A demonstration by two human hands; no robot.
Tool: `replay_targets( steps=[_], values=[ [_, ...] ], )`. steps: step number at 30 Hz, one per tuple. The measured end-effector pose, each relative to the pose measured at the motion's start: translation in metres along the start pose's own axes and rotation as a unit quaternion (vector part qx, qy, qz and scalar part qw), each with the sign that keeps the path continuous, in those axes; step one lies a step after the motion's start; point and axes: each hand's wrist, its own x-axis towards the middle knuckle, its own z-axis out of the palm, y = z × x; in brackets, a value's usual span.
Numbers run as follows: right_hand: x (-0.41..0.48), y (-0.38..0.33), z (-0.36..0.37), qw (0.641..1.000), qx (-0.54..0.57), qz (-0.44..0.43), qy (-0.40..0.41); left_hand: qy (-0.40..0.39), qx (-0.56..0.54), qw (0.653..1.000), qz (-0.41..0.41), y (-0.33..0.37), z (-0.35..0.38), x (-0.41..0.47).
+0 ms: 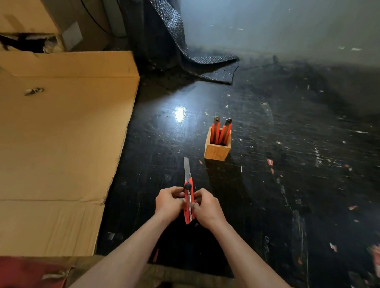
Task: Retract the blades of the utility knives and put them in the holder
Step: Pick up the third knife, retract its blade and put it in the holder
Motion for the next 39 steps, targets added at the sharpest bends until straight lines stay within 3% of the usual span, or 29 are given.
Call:
replay_targets(
  steps=[10,20,26,35,39],
  values=[
    [0.002,-0.060,-0.072,0.980,0.119,-0.142,0.078,-0.061,-0.078,0.983,0.155,0.102,-0.025,-0.001],
    [-0.011,-0.131,-0.161,0.943,0.187,-0.254,0.108,-0.134,-0.160,0.950,0.232,0.217,-0.036,-0.024],
    [-0.018,-0.157,-0.198,0.932,0.165,-0.295,0.132,-0.127,-0.165,0.934,0.289,0.257,-0.036,-0.031],
    [-0.017,-0.204,-0.238,0.885,0.031,-0.379,0.269,-0.116,-0.160,0.921,0.335,0.293,-0.030,-0.038],
    [-0.016,-0.210,-0.244,0.883,0.001,-0.386,0.266,-0.119,-0.171,0.916,0.342,0.300,-0.032,-0.038]
  ],
)
